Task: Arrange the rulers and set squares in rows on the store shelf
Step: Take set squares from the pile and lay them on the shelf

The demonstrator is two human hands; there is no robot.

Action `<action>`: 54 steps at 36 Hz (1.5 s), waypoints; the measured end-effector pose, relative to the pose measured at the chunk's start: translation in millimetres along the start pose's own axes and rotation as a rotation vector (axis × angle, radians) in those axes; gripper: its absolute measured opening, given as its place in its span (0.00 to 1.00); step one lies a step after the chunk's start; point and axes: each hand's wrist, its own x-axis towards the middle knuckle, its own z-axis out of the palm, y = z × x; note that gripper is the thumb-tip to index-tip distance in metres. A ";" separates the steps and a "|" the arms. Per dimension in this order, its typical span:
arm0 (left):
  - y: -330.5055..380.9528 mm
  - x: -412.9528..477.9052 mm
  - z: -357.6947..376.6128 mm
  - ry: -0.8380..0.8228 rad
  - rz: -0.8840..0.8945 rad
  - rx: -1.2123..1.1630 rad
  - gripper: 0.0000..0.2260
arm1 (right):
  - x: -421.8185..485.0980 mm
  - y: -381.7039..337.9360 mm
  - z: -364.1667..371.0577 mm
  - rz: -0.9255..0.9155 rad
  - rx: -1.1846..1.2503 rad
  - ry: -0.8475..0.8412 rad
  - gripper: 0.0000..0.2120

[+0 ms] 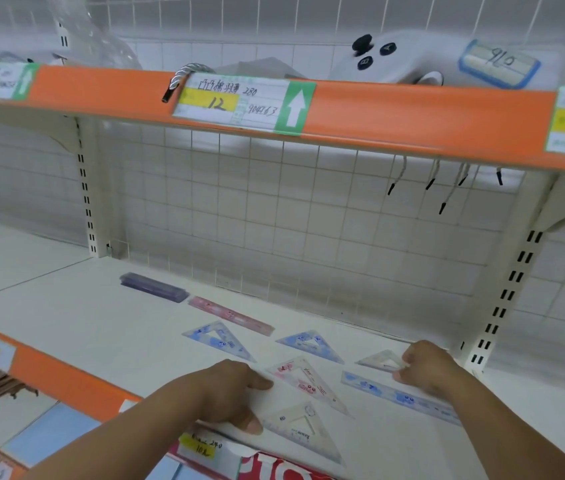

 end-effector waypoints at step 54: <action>11.9 -12.4 -3.9 0.005 0.103 0.122 0.34 | -114.9 -70.9 10.7 -0.109 0.175 0.083 0.09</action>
